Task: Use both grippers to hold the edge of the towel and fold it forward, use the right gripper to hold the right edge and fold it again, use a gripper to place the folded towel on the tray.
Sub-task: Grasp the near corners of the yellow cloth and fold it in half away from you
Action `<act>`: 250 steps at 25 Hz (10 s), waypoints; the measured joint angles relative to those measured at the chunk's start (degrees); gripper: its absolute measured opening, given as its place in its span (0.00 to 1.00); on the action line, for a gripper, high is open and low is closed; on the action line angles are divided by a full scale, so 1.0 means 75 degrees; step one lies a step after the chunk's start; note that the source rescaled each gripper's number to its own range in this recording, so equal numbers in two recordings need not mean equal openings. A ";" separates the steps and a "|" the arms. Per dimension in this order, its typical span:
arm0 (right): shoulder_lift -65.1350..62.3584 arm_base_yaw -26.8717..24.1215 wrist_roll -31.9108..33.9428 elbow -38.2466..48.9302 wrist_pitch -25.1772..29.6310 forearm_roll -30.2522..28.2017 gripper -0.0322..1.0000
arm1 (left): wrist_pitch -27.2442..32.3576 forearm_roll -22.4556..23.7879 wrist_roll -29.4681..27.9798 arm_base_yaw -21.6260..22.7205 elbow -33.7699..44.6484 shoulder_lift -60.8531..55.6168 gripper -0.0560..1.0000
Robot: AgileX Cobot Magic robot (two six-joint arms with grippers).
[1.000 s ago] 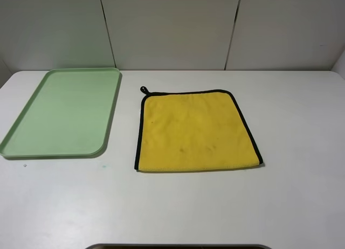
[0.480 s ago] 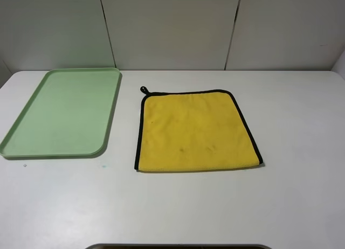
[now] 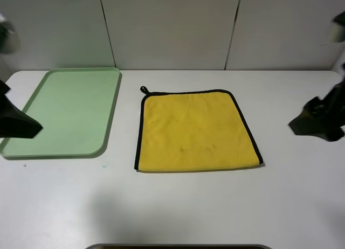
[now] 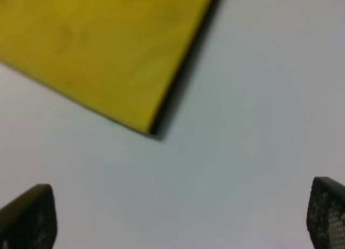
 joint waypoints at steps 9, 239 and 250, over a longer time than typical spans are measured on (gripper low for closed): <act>0.2597 0.2009 -0.1226 -0.0539 -0.0722 -0.0282 1.00 | -0.0758 0.0423 0.0800 -0.1917 0.0000 0.2919 0.98; 0.2002 0.1243 -0.3288 0.0024 0.0235 0.0263 0.03 | -0.3017 -0.0146 0.3187 -0.3248 -0.1251 0.5349 0.05; 0.2950 0.1243 -0.2425 -0.0194 -0.0318 -0.1011 0.03 | -0.4578 -0.0012 0.3187 -0.2581 -0.1251 0.6111 0.05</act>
